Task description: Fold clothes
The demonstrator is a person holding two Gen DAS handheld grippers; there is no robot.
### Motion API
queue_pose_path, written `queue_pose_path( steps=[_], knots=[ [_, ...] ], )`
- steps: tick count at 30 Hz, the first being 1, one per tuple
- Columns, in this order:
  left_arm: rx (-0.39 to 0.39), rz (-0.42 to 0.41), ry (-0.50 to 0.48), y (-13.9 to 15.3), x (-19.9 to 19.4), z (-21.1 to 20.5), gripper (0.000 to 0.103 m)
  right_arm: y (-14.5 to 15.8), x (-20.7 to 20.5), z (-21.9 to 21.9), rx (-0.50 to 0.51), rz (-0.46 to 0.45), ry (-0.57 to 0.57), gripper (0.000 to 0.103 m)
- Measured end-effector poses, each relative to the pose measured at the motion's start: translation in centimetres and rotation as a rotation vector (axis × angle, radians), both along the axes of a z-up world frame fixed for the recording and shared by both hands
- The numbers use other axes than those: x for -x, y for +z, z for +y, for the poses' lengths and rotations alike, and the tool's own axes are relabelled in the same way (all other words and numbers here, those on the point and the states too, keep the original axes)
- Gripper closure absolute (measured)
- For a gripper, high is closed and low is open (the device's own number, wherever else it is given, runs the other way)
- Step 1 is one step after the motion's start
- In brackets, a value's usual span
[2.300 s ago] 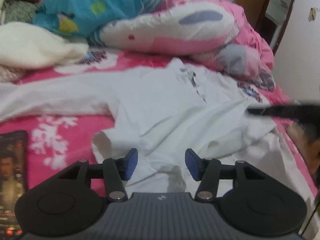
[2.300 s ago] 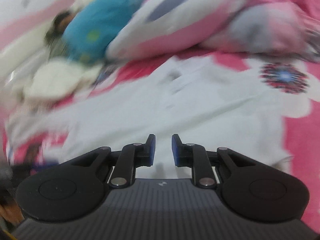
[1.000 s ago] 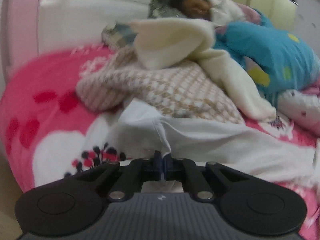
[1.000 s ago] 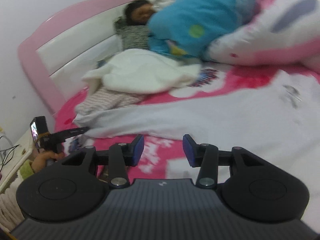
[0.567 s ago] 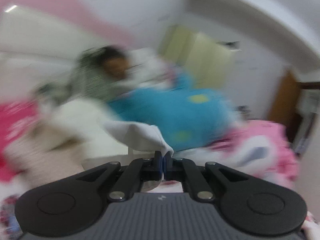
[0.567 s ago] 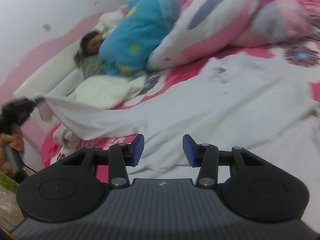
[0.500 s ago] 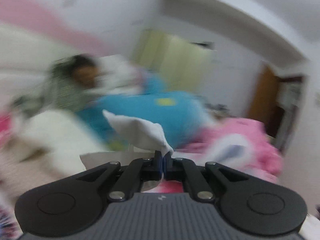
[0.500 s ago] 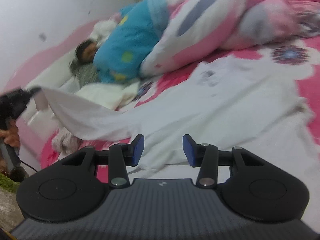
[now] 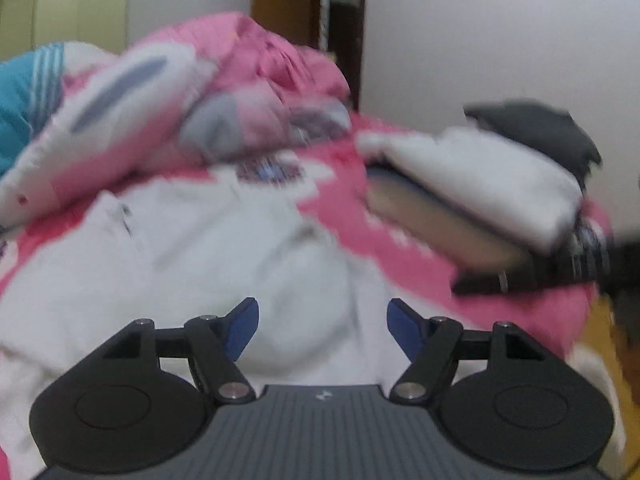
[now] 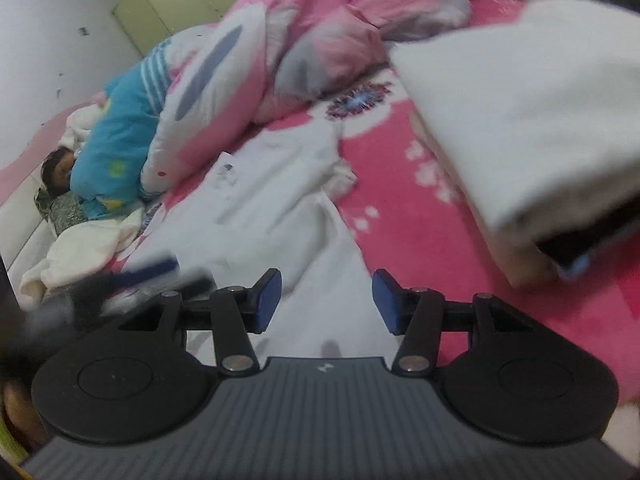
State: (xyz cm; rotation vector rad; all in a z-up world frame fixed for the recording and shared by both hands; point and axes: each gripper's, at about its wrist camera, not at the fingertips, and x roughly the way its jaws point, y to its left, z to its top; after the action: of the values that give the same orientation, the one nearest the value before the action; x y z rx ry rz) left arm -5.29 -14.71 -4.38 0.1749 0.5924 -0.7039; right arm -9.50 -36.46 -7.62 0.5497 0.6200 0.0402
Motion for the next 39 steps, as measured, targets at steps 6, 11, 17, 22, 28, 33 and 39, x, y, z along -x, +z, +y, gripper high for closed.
queue_pose_path(
  steps=[6, 11, 17, 22, 28, 33, 39],
  knots=[
    [0.007, -0.017, 0.084, 1.0, -0.3, 6.9, 0.030, 0.1, -2.0, 1.4, -0.041, -0.034, 0.075, 0.053],
    [-0.059, 0.022, 0.241, 1.3, -3.3, 11.3, 0.031, 1.1, -4.7, 4.0, 0.013, -0.036, 0.155, 0.053],
    [0.054, 0.135, 0.349, 1.1, -6.3, 14.6, 0.032, 3.2, -7.5, 9.3, 0.259, -0.083, 0.336, 0.053],
    [0.044, 0.130, 0.344, 1.5, -6.3, 14.3, 0.033, 1.7, -9.0, 14.7, 0.558, -0.036, 0.523, 0.053],
    [0.054, 0.091, 0.317, 7.1, -4.0, 17.1, 0.033, 0.2, -8.3, 14.3, 0.669, 0.016, 0.550, 0.098],
    [0.003, 0.056, 0.271, 10.9, -2.2, 18.8, 0.033, 1.3, -4.0, 13.1, 0.691, -0.139, 0.660, 0.098],
    [-0.150, -0.018, 0.233, 6.4, -3.9, 13.0, 0.033, -2.0, -1.8, 12.5, 0.795, -0.053, 0.736, 0.093]
  ],
)
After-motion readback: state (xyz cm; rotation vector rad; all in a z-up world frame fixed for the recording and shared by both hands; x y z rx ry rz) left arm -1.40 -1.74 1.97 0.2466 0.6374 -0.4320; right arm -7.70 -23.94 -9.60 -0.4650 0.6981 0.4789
